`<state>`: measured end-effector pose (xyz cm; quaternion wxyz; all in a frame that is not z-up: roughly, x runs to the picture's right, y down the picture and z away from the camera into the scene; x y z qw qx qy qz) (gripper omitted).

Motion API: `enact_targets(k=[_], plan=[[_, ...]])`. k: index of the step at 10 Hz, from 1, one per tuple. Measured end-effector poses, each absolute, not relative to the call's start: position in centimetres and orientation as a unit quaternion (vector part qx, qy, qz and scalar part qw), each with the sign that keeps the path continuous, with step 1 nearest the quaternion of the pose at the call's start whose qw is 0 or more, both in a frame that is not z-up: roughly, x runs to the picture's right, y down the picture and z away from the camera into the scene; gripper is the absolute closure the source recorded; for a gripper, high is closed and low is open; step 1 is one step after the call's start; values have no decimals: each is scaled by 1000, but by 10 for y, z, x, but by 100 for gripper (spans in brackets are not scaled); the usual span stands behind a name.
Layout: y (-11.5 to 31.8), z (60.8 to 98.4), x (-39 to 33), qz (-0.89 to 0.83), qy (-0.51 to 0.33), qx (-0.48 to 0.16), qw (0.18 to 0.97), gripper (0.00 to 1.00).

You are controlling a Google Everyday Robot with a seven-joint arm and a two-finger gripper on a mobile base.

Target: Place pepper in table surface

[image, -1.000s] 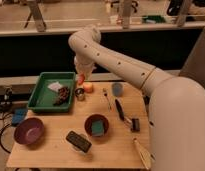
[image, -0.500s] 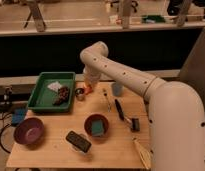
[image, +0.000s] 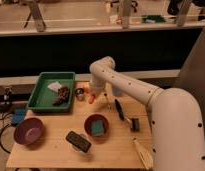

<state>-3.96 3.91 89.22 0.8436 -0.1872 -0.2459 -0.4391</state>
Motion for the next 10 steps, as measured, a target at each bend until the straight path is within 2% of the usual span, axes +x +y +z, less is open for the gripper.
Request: enact_targets(k=[4,7,8,10], plan=[[52,918,-54,-451,-287,-168,828,93],[67,943,-55,-456,-290,-177,823,91],[69,946,-52,-458,-287,-181,822,86],[70,949,-53,-467,-285,-184,817,64]])
